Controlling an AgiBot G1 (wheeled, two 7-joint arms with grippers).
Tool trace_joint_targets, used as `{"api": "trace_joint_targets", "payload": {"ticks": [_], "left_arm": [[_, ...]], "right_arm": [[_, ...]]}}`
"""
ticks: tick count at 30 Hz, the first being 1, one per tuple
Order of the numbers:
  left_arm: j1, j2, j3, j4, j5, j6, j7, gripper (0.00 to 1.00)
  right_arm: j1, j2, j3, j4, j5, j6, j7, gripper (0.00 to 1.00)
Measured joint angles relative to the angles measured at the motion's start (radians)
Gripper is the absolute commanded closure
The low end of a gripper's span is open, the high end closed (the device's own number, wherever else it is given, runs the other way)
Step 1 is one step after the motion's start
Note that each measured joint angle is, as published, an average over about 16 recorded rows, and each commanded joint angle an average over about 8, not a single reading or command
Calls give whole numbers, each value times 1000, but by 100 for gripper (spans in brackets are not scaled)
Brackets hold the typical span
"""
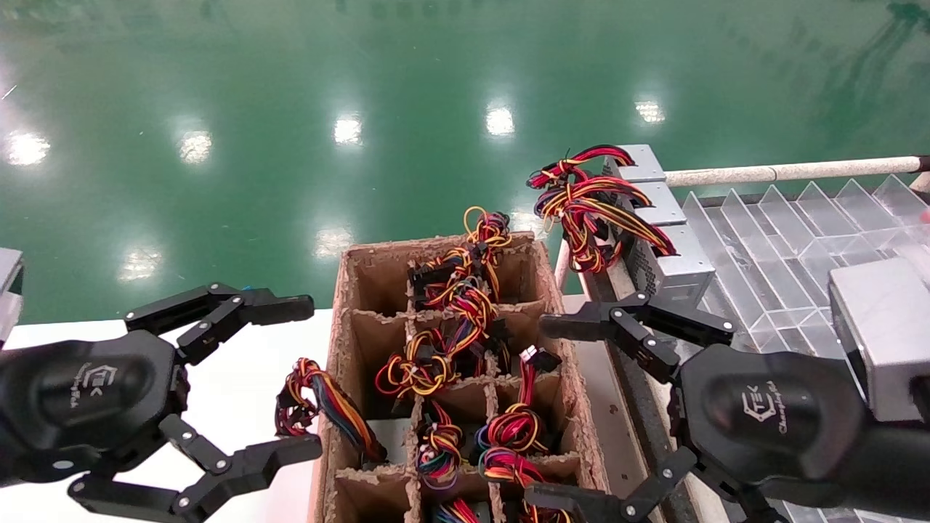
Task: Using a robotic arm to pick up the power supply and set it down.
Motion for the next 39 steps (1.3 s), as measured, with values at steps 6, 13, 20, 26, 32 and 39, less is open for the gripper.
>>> {"api": "trace_joint_targets", "payload": {"ticks": [6,13,20,26,32,39], "left_arm": [[0,0,0,0,0,0,0,0],[0,0,0,0,0,0,0,0],[0,0,0,0,0,0,0,19],[0,0,0,0,0,0,0,94],[0,0,0,0,0,0,0,100],[0,0,0,0,0,0,0,100]], "right_arm": [[0,0,0,0,0,0,0,0],[0,0,0,0,0,0,0,0],[0,0,0,0,0,0,0,0],[0,0,0,0,0,0,0,0],[0,0,0,0,0,0,0,0],[1,-3,-1,-3,0,2,0,0]]}}
